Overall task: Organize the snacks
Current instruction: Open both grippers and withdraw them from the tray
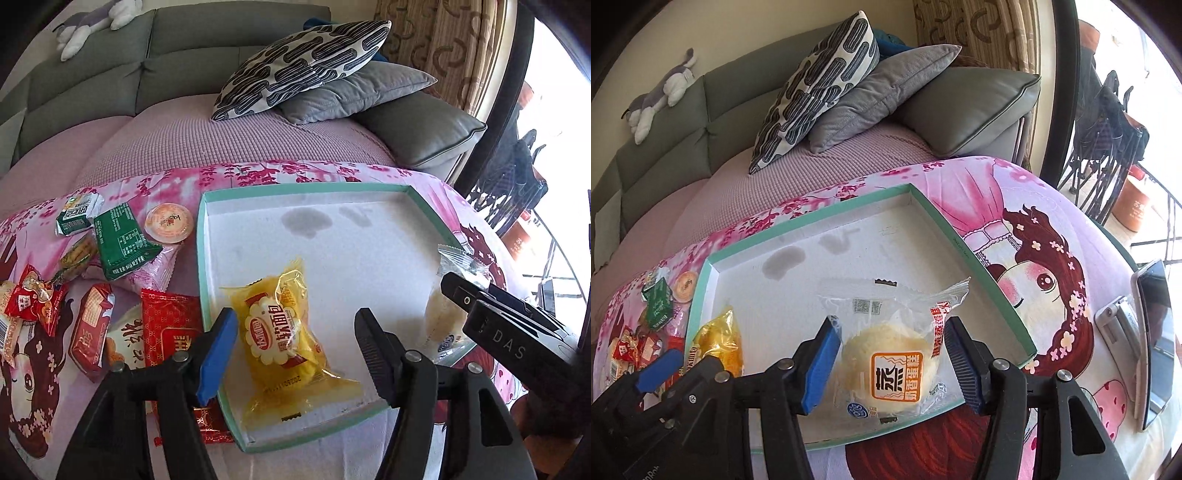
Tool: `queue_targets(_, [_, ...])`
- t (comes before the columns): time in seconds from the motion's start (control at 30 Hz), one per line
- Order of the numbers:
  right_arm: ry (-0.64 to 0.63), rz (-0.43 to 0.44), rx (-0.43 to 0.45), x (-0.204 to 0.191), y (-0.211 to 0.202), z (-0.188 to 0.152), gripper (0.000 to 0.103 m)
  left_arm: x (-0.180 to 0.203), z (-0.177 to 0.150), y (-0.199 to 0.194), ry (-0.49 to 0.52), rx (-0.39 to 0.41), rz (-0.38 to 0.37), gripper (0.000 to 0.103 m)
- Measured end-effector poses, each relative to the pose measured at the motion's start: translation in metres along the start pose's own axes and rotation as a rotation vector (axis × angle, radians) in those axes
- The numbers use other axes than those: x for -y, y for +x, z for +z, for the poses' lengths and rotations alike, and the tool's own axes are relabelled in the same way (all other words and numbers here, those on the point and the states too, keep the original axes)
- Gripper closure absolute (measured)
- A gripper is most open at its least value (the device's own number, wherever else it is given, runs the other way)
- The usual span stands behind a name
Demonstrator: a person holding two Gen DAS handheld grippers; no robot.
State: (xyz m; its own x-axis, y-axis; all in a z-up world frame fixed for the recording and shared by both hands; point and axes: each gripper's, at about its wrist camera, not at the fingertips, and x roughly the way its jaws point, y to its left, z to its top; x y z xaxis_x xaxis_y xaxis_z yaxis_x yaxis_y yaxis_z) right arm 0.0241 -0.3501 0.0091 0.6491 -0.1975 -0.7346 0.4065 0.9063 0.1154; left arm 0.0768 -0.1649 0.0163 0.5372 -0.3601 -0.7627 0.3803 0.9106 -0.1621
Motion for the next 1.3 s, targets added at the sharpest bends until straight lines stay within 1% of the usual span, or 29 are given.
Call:
queue_targets(0.1, [-0.011,-0.01,-0.006,-0.002,-0.002,0.0,0.029,-0.003,0.001,-0.004,-0.005,0.0,0.014,0.034])
queue_targets(0.17, [-0.021,-0.015,-0.018,-0.004,-0.002,-0.001,0.025,-0.006,0.002,-0.008,-0.012,0.002,0.027,0.028])
queue_targets(0.2, [-0.026,-0.019,-0.028,-0.005,-0.002,-0.001,0.024,-0.008,0.002,-0.01,-0.019,0.002,0.039,0.022])
queue_targets(0.27, [-0.03,-0.025,-0.045,-0.005,-0.002,-0.003,0.024,-0.014,0.002,-0.013,-0.032,0.0,0.066,0.022])
queue_targets(0.37, [-0.026,-0.032,-0.069,-0.005,-0.003,-0.005,0.024,-0.026,0.002,-0.018,-0.067,-0.013,0.125,0.022])
queue_targets(0.5, [-0.039,-0.038,-0.076,-0.007,-0.01,-0.007,0.024,-0.047,0.001,-0.026,-0.127,-0.011,0.203,0.022])
queue_targets(0.63, [-0.056,-0.035,-0.08,-0.011,-0.015,-0.009,0.024,-0.066,-0.002,-0.029,-0.184,-0.021,0.245,0.022])
queue_targets(0.83, [-0.073,-0.028,-0.082,-0.016,-0.016,-0.01,0.024,-0.076,-0.006,-0.031,-0.223,-0.025,0.265,0.022])
queue_targets(1.17, [-0.066,-0.027,-0.094,-0.014,-0.013,-0.012,0.024,-0.075,-0.006,-0.027,-0.223,-0.034,0.268,0.022])
queue_targets(1.2, [-0.063,-0.025,-0.096,-0.014,-0.012,-0.012,0.022,-0.076,-0.006,-0.027,-0.225,-0.033,0.269,0.022])
queue_targets(1.27, [-0.055,-0.023,-0.103,-0.013,-0.01,-0.012,0.017,-0.077,-0.007,-0.026,-0.229,-0.034,0.271,0.015])
queue_targets(1.3, [-0.054,-0.02,-0.105,-0.012,-0.009,-0.013,0.015,-0.078,-0.007,-0.025,-0.23,-0.032,0.273,0.009])
